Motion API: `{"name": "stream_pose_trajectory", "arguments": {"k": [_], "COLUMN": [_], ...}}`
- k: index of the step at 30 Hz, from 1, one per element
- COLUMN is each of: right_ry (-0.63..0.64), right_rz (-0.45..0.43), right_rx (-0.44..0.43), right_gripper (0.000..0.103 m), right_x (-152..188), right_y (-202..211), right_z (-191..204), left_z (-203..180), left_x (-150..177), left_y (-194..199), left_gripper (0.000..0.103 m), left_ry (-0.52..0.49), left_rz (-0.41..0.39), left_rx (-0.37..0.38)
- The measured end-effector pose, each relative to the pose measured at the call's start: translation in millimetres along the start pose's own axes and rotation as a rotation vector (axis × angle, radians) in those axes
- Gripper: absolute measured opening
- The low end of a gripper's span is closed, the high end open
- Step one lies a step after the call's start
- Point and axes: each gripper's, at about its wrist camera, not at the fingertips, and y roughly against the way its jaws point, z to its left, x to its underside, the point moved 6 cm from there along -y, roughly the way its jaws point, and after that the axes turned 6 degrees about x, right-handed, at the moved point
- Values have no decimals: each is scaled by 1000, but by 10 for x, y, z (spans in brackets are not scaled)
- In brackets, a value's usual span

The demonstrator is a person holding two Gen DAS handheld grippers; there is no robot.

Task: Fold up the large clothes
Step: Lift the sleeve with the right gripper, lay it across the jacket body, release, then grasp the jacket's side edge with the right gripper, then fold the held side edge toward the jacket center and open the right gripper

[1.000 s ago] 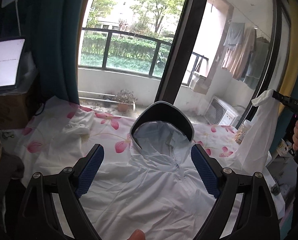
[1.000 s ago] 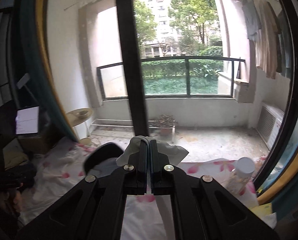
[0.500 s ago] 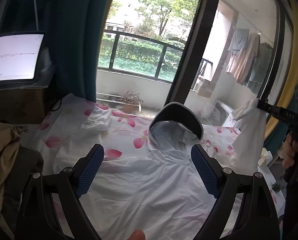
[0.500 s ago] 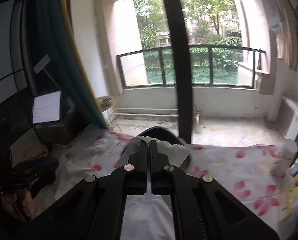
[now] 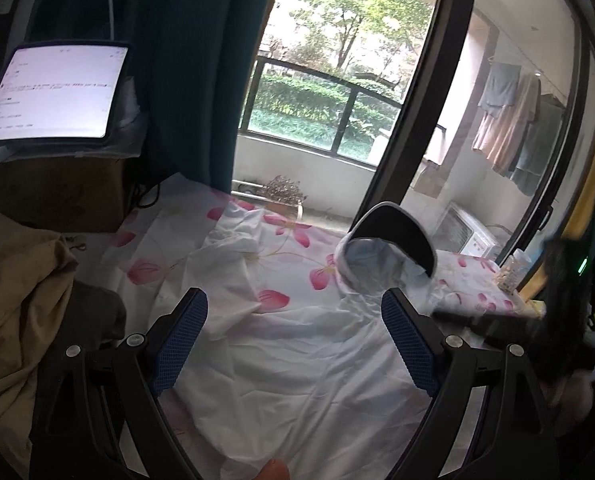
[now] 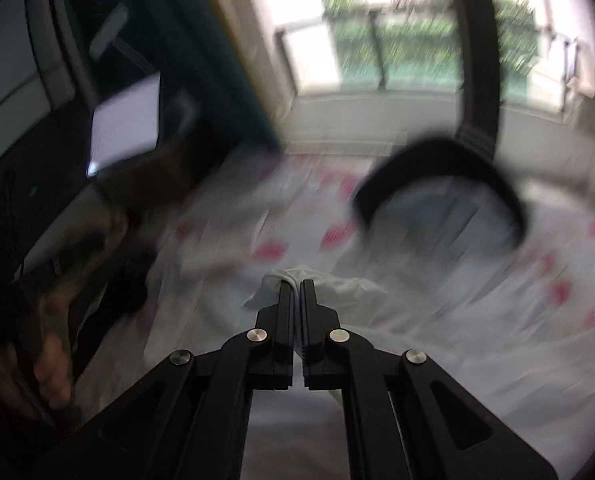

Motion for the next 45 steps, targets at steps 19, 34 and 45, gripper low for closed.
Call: {"name": "stream_pose_trajectory", "arguments": {"k": [19,34,45], "right_ry": [-142,-237,-277], "right_rz": [-50,98,47], "right_rx": [310,237,335], "right_gripper": [79,43,3], "right_x": [554,701,779], "right_y": [1006,485,649], "right_z": [-1836,-2907,-3167], "left_z": [-619,-440,-568], "left_x": [351,550,714], "left_y": [-1020,-1234,-1389], "left_gripper": [91,91,91], "left_ry": [-80,-95,-168], "left_rz": [219,309,351], "left_rx": [11,-99,-23]}}
